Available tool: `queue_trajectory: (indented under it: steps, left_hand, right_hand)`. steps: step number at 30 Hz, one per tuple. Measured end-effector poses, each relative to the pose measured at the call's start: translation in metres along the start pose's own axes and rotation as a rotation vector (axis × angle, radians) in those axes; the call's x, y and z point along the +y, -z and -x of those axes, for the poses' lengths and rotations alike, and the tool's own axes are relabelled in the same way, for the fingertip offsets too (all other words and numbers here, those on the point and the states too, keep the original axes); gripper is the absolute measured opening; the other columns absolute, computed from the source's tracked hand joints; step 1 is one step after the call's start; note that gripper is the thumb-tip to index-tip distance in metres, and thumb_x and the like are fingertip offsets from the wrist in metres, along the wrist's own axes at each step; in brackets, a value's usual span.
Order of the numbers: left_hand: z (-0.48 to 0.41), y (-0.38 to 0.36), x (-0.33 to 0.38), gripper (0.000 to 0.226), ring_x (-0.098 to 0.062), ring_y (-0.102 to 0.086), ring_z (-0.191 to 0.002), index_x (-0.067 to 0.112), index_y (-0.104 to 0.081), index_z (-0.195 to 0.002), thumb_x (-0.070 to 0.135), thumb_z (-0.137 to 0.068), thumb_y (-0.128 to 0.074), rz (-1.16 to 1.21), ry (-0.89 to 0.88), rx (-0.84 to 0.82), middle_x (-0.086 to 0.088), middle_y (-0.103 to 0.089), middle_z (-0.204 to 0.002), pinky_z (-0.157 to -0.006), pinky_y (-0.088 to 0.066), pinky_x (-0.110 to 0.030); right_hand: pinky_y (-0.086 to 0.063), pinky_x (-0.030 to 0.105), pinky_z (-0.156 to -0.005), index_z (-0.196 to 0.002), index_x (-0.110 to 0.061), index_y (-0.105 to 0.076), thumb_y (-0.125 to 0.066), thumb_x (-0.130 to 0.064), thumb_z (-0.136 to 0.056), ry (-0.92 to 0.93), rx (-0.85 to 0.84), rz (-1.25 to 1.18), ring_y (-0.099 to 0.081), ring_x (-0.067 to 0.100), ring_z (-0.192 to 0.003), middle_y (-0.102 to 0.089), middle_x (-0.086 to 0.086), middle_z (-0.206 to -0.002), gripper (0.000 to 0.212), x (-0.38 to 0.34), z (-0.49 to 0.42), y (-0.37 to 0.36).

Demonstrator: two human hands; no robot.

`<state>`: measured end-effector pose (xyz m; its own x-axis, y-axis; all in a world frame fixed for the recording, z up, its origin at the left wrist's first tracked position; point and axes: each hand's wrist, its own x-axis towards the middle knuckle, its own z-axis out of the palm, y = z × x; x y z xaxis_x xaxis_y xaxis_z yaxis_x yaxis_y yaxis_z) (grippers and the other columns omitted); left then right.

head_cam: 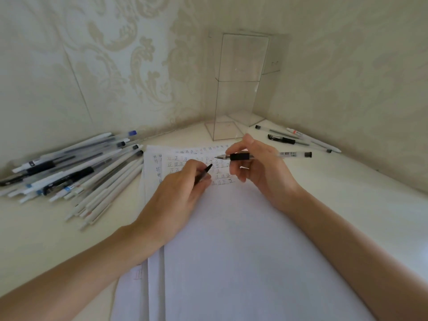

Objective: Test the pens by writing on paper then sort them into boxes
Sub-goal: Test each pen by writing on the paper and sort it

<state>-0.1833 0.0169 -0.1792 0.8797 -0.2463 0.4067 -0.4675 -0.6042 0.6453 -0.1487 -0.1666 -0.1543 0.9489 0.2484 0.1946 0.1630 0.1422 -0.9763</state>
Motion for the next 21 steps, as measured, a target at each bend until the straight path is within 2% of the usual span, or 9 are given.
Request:
queue_trajectory:
  steps: [4, 7, 9, 13, 16, 18, 21]
  left_hand:
    - [-0.001, 0.000, 0.001, 0.024, -0.003, -0.055, -0.088, 0.011, -0.056, -0.110, 0.023, -0.089, -0.058, -0.018, -0.043, 0.063, 0.008, -0.065, -0.095, -0.075, -0.042, -0.017]
    - [0.000, 0.000, 0.001, 0.024, 0.006, -0.054, -0.079, 0.010, -0.057, -0.108, 0.022, -0.088, -0.060, -0.055, -0.076, 0.062, 0.010, -0.064, -0.093, -0.070, -0.040, -0.010]
    - [-0.001, 0.000, 0.001, 0.023, 0.008, -0.053, -0.075, 0.010, -0.058, -0.107, 0.021, -0.087, -0.061, -0.060, -0.108, 0.064, 0.008, -0.066, -0.092, -0.068, -0.039, -0.010]
    - [-0.001, 0.001, 0.002, 0.028, -0.007, -0.057, -0.074, 0.013, -0.059, -0.104, 0.036, -0.088, -0.054, -0.040, -0.192, 0.022, 0.004, -0.066, -0.085, -0.067, -0.043, -0.024]
    - [0.001, 0.002, 0.003, 0.034, -0.007, -0.058, -0.070, 0.011, -0.060, -0.101, 0.038, -0.091, -0.042, -0.027, -0.270, -0.021, 0.005, -0.064, -0.079, -0.064, -0.044, -0.026]
    - [0.002, 0.002, 0.004, 0.034, -0.007, -0.055, -0.065, 0.008, -0.060, -0.099, 0.035, -0.092, -0.040, -0.025, -0.313, -0.028, 0.013, -0.060, -0.078, -0.062, -0.044, -0.024]
    - [0.004, 0.003, 0.004, 0.030, -0.005, -0.053, -0.062, 0.007, -0.059, -0.097, 0.031, -0.093, -0.040, 0.008, -0.340, -0.002, 0.027, -0.051, -0.075, -0.059, -0.042, -0.016]
  right_hand:
    - [-0.032, 0.026, -0.046, -0.070, -0.006, -0.045, -0.041, -0.010, -0.096, -0.032, 0.011, -0.055, -0.041, 0.019, -0.044, -0.051, 0.009, -0.048, 0.027, -0.001, 0.003, -0.004]
    - [-0.031, 0.025, -0.045, -0.067, -0.007, -0.042, -0.045, -0.010, -0.095, -0.042, 0.006, -0.055, -0.040, 0.019, -0.042, -0.051, 0.007, -0.046, 0.029, 0.000, 0.004, -0.005]
    - [-0.031, 0.025, -0.045, -0.065, -0.008, -0.043, -0.050, -0.014, -0.093, -0.040, -0.019, -0.031, -0.040, 0.020, -0.044, -0.051, 0.007, -0.048, 0.030, 0.002, 0.003, -0.005]
    - [-0.024, 0.025, -0.045, -0.059, -0.014, -0.044, -0.058, -0.024, -0.087, -0.016, -0.058, 0.045, -0.032, 0.019, -0.044, -0.043, 0.008, -0.050, 0.033, 0.004, 0.004, -0.009]
    - [-0.019, 0.034, -0.049, -0.053, -0.019, -0.043, -0.061, -0.025, -0.087, -0.010, -0.042, 0.092, -0.032, 0.021, -0.046, -0.046, 0.007, -0.046, 0.039, 0.004, 0.006, -0.011]
    - [-0.021, 0.036, -0.049, -0.050, -0.022, -0.044, -0.060, -0.026, -0.086, -0.013, -0.057, 0.084, -0.036, 0.023, -0.046, -0.049, 0.006, -0.044, 0.040, 0.003, 0.008, -0.012]
    - [-0.029, 0.024, -0.046, -0.051, -0.021, -0.045, -0.059, -0.017, -0.091, 0.003, -0.070, 0.061, -0.040, 0.019, -0.041, -0.050, 0.005, -0.042, 0.043, 0.001, 0.008, -0.017]
